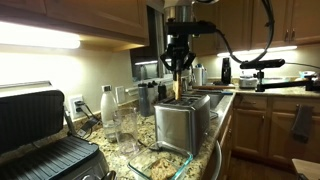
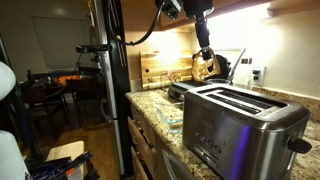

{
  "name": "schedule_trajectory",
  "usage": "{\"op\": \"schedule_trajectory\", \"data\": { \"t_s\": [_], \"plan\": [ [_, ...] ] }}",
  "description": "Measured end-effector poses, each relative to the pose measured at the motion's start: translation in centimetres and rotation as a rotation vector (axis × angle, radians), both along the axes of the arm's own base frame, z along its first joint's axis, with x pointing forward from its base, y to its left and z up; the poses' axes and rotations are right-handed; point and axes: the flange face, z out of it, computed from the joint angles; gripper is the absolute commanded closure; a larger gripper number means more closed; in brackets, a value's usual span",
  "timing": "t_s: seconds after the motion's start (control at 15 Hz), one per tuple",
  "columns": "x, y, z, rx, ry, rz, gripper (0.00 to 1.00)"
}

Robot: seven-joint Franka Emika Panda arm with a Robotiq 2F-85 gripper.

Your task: Pick up one slice of bread from the glass bowl and put it in the toaster

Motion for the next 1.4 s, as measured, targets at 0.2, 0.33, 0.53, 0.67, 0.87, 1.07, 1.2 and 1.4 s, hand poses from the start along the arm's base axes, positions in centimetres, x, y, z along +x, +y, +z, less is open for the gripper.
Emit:
{"op": "schedule_trajectory", "data": {
  "t_s": [0.2,0.33,0.53,0.67,0.87,1.07,1.2,1.4],
  "plan": [
    [-0.6,-2.7,-0.5,0.011,0.002,-0.088,0.95],
    [-1.0,-4.5,-1.1,0.019,0.008,-0.145,0.95],
    [-1.7,-6.6,-2.1,0.031,0.019,-0.225,0.95],
    [-2.1,-7.4,-2.7,0.041,0.022,-0.29,0.95],
    [-2.2,-7.8,-2.8,0.053,0.008,-0.378,0.95],
    [-2.2,-7.8,-2.9,0.062,-0.001,-0.437,0.95],
    [-2.1,-7.8,-3.1,0.065,-0.003,-0.461,0.95],
    [-1.9,-7.8,-3.4,0.07,-0.006,-0.484,0.95]
  ]
}}
